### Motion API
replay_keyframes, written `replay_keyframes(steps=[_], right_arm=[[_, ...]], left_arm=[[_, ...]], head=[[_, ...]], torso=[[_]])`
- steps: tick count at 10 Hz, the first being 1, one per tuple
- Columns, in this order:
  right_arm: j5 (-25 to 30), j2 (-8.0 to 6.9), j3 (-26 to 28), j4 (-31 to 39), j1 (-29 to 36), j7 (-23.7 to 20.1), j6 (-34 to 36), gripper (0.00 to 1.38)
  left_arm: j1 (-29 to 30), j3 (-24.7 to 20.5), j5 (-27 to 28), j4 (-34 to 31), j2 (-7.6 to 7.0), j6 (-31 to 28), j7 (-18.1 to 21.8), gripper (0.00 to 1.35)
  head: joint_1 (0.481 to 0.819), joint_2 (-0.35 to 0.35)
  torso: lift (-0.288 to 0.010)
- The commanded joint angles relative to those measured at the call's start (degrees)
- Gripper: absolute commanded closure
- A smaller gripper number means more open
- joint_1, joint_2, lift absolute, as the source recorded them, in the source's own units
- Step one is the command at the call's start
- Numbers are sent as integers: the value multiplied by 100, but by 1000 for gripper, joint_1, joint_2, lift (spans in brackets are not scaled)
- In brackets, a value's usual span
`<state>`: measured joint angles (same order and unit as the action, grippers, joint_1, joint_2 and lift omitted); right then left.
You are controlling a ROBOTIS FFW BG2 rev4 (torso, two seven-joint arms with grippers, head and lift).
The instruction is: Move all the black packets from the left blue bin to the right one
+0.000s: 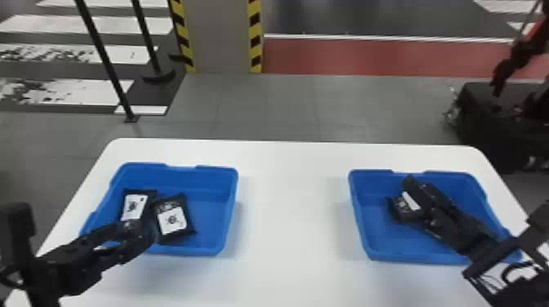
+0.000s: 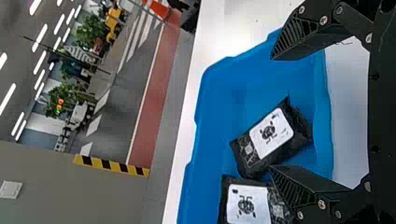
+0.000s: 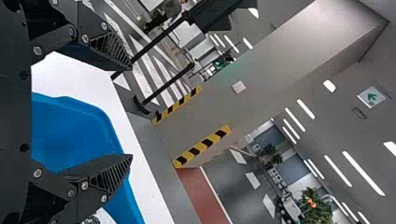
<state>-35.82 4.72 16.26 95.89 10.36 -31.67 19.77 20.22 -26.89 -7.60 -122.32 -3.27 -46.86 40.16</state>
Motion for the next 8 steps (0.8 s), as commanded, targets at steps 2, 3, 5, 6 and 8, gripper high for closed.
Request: replay_keyframes(steps=[2, 3, 5, 6, 8], right_arm=[[-13, -41, 0, 50, 131, -76, 146, 392], [-13, -68, 0, 50, 145, -85, 174, 392], [-13, -94, 0, 36, 145, -93, 217, 392], [-13, -94, 0, 36, 131, -93, 231, 392], [-66, -94, 9, 36, 131, -120, 259, 392]], left_arm=[[-630, 202, 479, 385, -86, -390, -88, 217], [-1038, 527, 523, 708, -244, -826, -140, 217], [-1544, 958, 567, 1018, -323, -1375, -404, 217], [-1755, 1072, 663, 1187, -297, -1515, -430, 217], [-1797, 1230, 795, 1046, -174, -1712, -571, 217]], head=[[695, 84], [695, 92], [695, 68], [695, 53], [695, 37]], torso=[[-110], [-110], [-110], [-110], [-110]])
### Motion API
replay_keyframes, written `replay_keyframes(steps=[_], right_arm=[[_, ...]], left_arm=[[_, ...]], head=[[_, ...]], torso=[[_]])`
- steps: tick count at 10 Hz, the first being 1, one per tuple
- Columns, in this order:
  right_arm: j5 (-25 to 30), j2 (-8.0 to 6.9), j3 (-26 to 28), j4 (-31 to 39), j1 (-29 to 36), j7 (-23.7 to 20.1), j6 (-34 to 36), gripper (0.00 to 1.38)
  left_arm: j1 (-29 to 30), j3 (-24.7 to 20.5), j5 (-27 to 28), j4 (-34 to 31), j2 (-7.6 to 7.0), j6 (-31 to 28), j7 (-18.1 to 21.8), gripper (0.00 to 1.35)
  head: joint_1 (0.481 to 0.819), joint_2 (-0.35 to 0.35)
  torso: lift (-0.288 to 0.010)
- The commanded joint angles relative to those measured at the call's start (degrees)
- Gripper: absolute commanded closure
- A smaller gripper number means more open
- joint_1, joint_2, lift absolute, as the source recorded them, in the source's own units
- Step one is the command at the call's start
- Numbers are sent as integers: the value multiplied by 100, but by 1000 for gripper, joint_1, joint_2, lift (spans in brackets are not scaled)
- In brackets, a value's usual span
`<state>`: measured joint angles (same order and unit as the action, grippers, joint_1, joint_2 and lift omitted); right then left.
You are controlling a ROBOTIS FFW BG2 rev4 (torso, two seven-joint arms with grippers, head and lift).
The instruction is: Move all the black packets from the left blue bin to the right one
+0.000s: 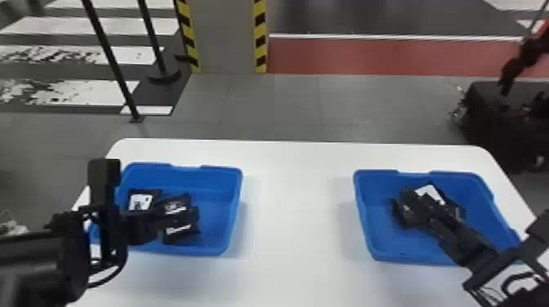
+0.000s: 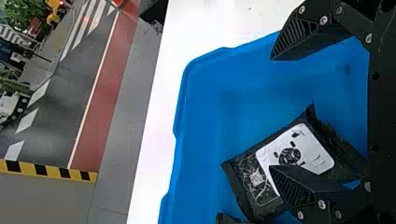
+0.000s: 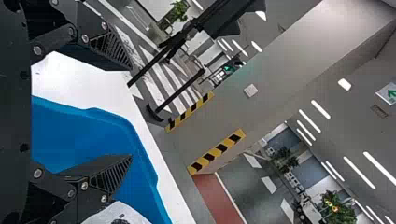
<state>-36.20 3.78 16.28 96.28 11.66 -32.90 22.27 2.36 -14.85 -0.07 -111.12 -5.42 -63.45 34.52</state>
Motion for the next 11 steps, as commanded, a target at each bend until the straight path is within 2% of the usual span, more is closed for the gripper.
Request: replay_keyframes(steps=[1, 4, 8, 10, 11], right_arm=[[-54, 0, 7, -3, 15, -6, 9, 392], [-72, 9, 7, -3, 15, -15, 65, 392], [-72, 9, 7, -17, 1, -24, 178, 392], [-89, 9, 7, -31, 1, -33, 192, 392], [-98, 9, 7, -59, 1, -33, 192, 392]], left_arm=[[3, 27, 174, -271, 103, -207, -86, 217], [-11, 18, 376, -327, 103, -362, -226, 217], [17, -70, 728, -229, 103, -784, -525, 217], [-293, 70, 754, 320, -12, -615, -534, 233], [-489, 141, 746, 685, -56, -517, -534, 317]], head=[[695, 28], [695, 29], [695, 70], [695, 87], [695, 87]], torso=[[-110], [-110], [-110], [-110], [-110]])
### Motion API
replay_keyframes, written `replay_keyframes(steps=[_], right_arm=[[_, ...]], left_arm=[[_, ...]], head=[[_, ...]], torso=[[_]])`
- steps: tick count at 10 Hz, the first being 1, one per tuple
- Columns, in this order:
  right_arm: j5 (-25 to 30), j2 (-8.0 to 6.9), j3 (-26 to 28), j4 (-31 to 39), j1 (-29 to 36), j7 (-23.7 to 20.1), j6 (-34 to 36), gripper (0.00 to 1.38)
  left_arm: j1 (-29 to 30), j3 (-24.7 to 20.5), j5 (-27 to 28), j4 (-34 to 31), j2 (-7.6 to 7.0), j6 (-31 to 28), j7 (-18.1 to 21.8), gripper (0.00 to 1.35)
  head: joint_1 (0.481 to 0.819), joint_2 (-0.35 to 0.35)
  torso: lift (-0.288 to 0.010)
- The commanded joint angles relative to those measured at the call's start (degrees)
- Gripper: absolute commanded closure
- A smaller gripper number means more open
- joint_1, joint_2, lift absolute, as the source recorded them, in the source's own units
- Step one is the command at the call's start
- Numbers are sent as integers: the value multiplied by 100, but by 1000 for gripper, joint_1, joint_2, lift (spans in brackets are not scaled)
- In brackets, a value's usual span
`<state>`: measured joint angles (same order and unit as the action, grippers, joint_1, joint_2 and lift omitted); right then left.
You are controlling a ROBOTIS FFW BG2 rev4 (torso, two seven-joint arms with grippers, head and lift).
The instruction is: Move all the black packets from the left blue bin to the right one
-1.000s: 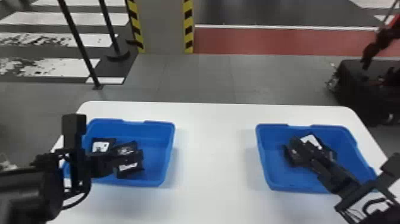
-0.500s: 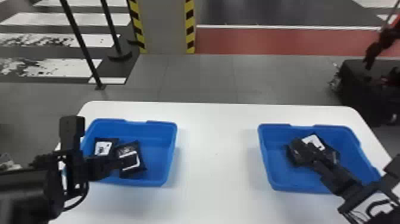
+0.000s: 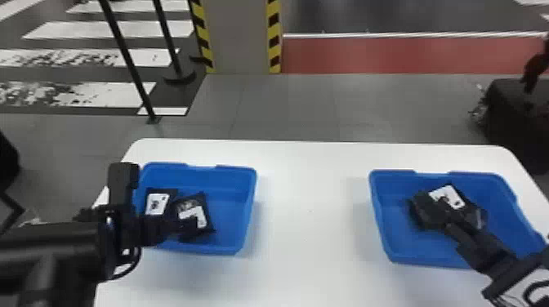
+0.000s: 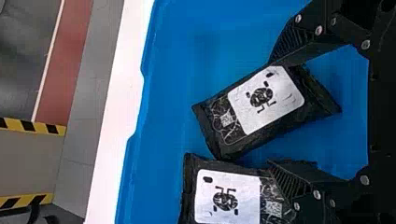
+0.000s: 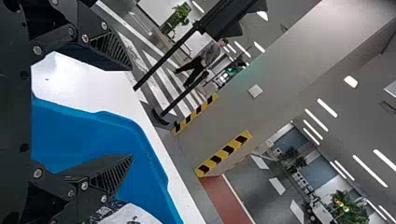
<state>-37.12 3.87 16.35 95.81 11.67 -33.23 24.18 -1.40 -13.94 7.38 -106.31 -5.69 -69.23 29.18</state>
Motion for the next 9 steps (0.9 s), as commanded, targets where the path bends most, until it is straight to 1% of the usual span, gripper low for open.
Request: replay_keyframes(steps=[1, 2, 3, 5, 6, 7, 8, 9], right_arm=[[-5, 0, 0, -26, 0, 1, 15, 392], [-14, 0, -9, -40, 0, -17, 57, 392], [-23, 0, -9, -54, 14, -26, 57, 392], [-93, 0, -9, -54, 28, -52, 57, 392], [-111, -9, -9, -54, 28, -52, 71, 392], [-128, -18, -9, -54, 14, -61, 71, 392], [-146, -18, -9, -54, 14, -69, 71, 392], [-155, -18, -9, -40, 14, -96, 71, 392]], left_arm=[[-296, 85, -18, 527, -46, 61, 0, 581], [-367, 129, -44, 611, -55, 19, 0, 789], [-381, 190, -44, 611, -64, -80, 9, 817], [-338, 375, -132, 611, -160, -52, 106, 822], [-282, 410, -97, 597, -169, -94, 70, 1311], [-240, 304, -18, 583, -108, 33, 114, 1237], [-212, 357, 70, 583, -116, 272, 167, 1213], [-142, 304, -53, 569, -116, 441, 237, 1213]], head=[[695, 85], [695, 82], [695, 78], [695, 70], [695, 63], [695, 61], [695, 63], [695, 65]], torso=[[-110], [-110], [-110], [-110], [-110], [-110], [-110], [-110]])
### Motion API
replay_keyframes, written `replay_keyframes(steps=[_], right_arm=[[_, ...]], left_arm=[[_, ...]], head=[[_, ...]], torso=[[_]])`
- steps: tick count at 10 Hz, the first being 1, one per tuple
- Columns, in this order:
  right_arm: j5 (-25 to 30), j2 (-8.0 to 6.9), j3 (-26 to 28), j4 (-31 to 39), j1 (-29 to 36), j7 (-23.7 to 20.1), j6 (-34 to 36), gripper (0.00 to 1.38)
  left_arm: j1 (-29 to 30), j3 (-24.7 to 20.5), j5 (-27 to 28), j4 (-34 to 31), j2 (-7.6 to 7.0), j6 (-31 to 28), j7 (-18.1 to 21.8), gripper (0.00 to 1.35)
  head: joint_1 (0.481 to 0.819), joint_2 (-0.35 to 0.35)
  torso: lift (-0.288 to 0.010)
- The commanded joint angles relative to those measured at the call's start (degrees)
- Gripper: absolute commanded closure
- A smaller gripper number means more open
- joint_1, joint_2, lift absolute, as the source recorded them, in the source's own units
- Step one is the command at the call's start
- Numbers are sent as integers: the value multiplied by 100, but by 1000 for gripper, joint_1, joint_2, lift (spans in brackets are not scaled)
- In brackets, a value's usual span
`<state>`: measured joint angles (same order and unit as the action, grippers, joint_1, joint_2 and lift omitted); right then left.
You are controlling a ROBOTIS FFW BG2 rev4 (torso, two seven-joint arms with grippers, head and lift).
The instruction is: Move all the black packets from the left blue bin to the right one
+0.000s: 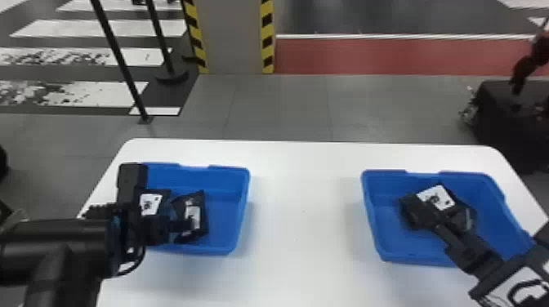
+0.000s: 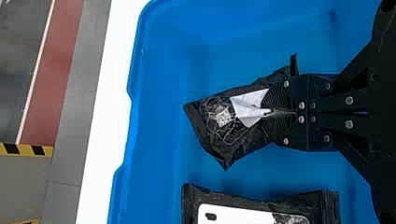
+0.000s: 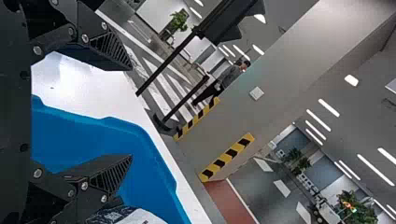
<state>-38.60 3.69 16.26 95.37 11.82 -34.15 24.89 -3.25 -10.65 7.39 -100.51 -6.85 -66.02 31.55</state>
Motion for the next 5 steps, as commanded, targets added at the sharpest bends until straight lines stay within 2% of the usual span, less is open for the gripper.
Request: replay_keyframes(steps=[1, 2, 4, 5], right_arm=[[1, -9, -9, 32, -29, -40, 0, 392], [1, 0, -44, 60, -43, -75, 0, 392], [10, 0, -105, 243, -15, -136, 42, 392], [80, 0, -123, 412, 13, -145, 211, 392]], left_arm=[[141, -95, -53, -222, 0, 147, 229, 1213], [296, -218, -53, -545, 0, 175, 510, 1213], [816, -429, -88, -1755, 0, -78, 1047, 1213], [873, -420, -150, -1994, -9, -78, 1372, 1213]], head=[[695, 65], [695, 62], [695, 62], [695, 67]], torso=[[-110], [-110], [-110], [-110]])
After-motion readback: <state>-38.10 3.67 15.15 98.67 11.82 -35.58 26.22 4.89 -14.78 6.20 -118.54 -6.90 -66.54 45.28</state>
